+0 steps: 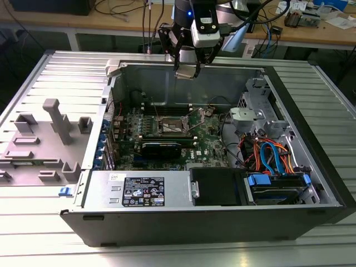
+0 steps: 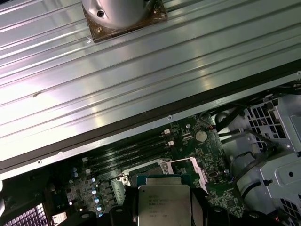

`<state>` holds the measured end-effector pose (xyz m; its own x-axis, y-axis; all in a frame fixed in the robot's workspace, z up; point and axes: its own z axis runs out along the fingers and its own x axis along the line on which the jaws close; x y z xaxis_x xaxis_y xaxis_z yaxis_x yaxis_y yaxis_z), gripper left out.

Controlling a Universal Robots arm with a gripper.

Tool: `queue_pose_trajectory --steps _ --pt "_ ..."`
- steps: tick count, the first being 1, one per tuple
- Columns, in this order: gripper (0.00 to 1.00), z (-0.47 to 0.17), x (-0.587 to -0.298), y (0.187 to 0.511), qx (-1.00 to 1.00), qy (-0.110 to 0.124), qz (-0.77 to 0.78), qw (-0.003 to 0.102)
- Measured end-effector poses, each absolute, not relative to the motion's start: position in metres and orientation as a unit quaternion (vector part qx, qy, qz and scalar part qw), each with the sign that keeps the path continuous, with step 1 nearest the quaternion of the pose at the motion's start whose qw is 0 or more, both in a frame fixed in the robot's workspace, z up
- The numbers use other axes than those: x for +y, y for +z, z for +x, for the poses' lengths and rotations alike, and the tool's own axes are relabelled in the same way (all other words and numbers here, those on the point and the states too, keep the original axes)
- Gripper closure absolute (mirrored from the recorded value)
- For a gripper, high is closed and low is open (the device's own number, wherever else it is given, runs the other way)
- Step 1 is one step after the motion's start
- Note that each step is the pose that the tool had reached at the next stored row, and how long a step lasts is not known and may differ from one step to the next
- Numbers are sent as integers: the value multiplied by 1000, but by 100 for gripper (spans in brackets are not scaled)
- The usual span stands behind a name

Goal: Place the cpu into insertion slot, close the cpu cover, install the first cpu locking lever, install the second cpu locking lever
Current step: 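Place the cpu into insertion slot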

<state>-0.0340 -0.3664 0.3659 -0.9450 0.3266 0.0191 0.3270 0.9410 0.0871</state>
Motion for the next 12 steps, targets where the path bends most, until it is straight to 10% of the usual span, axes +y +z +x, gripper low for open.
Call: queue_pose_trajectory --steps 12 --pt "45 -34 -366 365 -983 -45 -178 2"
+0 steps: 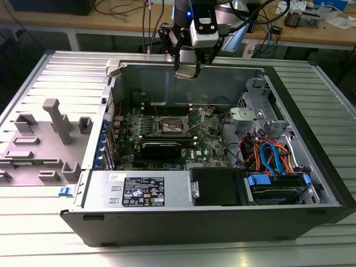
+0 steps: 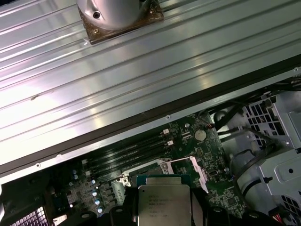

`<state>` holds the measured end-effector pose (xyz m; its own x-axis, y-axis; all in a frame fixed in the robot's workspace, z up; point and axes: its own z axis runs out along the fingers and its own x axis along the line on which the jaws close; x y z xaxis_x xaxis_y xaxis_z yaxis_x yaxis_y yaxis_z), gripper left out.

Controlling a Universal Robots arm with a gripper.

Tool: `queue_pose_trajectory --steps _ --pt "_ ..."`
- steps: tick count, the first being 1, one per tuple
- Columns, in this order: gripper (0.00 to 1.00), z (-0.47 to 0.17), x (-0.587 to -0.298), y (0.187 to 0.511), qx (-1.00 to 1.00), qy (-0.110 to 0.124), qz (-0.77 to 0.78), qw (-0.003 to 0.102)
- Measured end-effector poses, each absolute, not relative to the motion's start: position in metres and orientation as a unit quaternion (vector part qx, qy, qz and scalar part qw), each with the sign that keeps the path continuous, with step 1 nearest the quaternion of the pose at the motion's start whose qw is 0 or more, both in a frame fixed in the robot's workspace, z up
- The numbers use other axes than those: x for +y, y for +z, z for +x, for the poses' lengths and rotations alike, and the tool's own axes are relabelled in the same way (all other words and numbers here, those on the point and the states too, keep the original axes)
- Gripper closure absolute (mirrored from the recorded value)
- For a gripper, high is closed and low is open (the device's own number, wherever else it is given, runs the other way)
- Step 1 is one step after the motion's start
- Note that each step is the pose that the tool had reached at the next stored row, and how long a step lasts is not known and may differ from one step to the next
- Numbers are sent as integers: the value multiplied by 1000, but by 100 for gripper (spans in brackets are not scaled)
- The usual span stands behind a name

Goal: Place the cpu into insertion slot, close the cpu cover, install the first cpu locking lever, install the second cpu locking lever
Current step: 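Place the cpu into insertion slot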

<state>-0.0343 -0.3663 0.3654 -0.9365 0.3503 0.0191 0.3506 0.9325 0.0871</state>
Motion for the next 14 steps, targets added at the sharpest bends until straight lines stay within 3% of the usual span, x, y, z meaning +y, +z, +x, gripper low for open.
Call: queue_pose_trajectory --steps 14 --pt "45 -35 -366 365 -979 -45 -199 1"
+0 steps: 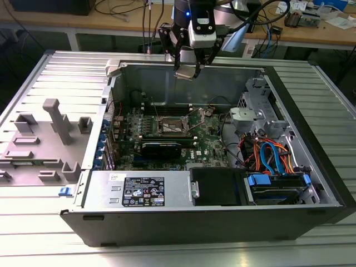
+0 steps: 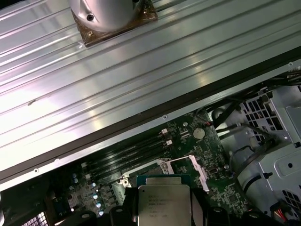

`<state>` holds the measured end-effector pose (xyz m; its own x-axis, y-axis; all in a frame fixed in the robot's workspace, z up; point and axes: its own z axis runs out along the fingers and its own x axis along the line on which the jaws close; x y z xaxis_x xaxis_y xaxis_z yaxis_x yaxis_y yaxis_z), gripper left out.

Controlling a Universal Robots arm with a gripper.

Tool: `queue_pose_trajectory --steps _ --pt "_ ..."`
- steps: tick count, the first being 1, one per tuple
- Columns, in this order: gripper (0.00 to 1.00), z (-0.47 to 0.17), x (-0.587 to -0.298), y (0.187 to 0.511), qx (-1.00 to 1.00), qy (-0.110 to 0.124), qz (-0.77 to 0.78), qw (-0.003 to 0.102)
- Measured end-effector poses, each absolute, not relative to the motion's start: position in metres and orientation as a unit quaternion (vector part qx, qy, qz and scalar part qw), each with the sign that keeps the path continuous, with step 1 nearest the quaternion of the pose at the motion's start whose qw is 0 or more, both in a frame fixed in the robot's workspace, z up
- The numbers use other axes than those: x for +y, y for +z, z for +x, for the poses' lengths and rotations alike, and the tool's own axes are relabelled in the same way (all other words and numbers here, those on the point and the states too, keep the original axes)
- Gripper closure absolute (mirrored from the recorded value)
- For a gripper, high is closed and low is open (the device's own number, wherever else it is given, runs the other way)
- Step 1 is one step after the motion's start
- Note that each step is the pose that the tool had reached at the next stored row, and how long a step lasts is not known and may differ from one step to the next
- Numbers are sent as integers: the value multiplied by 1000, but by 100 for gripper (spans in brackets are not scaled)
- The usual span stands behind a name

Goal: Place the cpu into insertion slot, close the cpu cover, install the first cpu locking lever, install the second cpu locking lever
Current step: 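Place the cpu into insertion slot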

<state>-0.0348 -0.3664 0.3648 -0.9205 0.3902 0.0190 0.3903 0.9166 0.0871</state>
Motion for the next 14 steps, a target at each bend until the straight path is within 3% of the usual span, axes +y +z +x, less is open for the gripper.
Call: queue_pose_trajectory --steps 14 --pt "45 -35 -366 364 -974 -45 -220 0"
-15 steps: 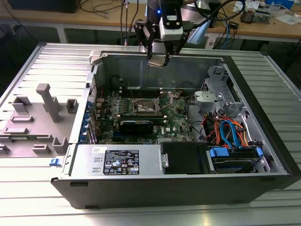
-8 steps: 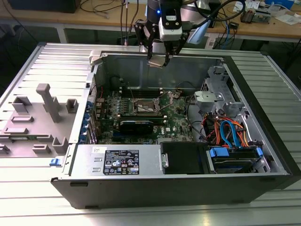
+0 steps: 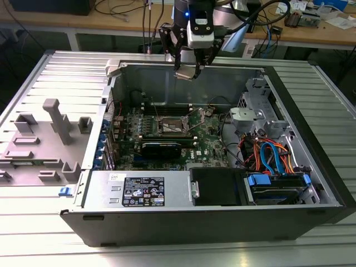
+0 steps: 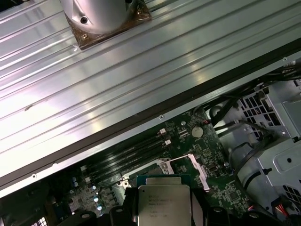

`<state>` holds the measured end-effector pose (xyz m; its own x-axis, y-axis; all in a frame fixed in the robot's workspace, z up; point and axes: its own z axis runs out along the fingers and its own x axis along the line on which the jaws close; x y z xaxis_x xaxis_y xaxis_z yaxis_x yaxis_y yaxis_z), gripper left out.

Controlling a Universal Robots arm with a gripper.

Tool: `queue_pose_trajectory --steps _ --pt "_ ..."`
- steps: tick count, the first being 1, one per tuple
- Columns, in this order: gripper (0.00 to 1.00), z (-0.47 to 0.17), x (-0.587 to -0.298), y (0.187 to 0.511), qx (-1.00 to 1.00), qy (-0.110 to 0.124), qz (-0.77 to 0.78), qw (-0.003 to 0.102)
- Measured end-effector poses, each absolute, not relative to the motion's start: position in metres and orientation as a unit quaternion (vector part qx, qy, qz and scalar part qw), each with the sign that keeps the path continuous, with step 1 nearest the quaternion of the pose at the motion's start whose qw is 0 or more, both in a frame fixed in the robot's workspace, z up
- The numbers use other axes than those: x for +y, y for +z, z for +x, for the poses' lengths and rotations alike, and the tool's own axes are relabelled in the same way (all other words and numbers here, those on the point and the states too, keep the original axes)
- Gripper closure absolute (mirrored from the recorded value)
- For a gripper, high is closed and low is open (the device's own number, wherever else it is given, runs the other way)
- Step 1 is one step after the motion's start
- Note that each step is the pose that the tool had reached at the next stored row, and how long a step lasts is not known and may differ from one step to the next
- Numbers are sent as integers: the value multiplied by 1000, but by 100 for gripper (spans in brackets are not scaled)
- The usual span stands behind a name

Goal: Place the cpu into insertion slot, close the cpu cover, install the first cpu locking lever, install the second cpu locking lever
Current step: 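Place the cpu into insertion slot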

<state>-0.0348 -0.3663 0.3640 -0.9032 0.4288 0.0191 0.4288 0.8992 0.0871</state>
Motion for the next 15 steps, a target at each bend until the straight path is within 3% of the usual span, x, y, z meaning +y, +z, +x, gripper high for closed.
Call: queue_pose_trajectory --steps 15 --pt "45 -35 -366 362 961 45 272 3"
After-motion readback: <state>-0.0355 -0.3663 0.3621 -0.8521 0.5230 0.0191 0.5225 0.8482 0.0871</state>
